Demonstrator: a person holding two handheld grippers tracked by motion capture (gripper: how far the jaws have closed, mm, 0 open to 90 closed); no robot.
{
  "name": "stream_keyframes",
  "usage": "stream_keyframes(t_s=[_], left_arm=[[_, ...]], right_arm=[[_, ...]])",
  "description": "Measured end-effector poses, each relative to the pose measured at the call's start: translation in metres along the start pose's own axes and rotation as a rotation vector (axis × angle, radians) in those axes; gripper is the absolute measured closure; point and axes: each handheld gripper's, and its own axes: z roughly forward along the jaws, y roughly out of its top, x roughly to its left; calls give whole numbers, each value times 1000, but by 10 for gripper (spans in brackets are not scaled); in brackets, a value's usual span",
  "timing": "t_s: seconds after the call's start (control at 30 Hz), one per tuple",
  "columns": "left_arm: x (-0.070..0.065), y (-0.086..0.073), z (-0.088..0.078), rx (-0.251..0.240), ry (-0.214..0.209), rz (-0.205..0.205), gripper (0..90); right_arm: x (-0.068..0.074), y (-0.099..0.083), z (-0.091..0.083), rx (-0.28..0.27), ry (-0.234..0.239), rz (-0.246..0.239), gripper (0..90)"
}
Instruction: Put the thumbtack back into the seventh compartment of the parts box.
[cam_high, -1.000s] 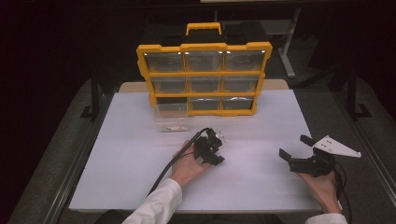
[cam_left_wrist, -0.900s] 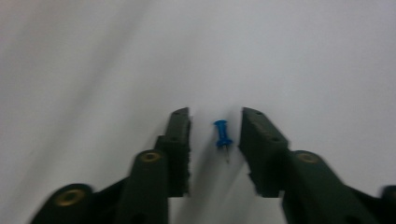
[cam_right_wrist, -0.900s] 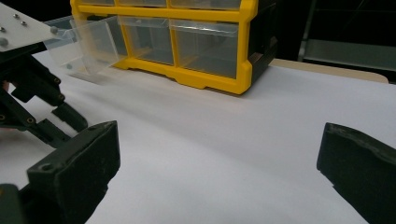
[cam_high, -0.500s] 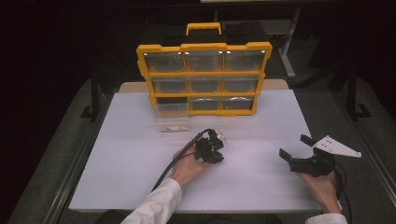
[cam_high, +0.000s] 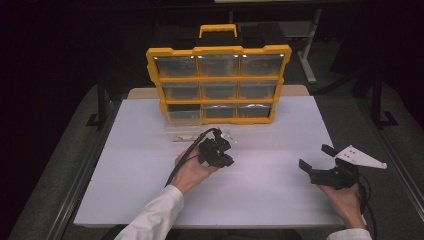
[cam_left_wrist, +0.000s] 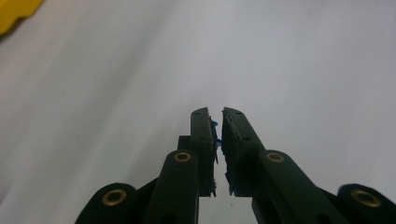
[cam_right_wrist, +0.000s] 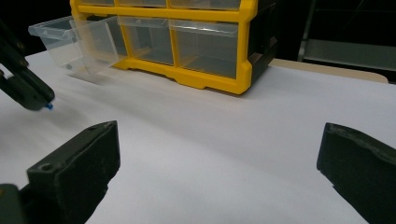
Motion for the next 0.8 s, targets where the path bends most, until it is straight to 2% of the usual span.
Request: stream_keyframes(t_s=[0.03, 0.13, 0.33, 0.4, 0.6, 0.8], left_arm=[[0, 0, 0, 0, 0, 0, 829], [8, 3, -19, -25, -10, -14, 829], [28, 6, -50, -57, 10, -38, 829], [35, 7, -62, -66, 27, -33, 829], [55, 4, -96, -121, 72, -50, 829], [73, 0, -114, -130, 121, -69, 829]], right_arm=[[0, 0, 0, 0, 0, 0, 0], [0, 0, 0, 1, 1, 0, 0], [0, 0, 1, 3, -1, -2, 0], [0, 0, 0, 3, 0, -2, 0], [1, 0, 1, 4, 0, -2, 0], [1, 0, 1, 4, 0, -2, 0]])
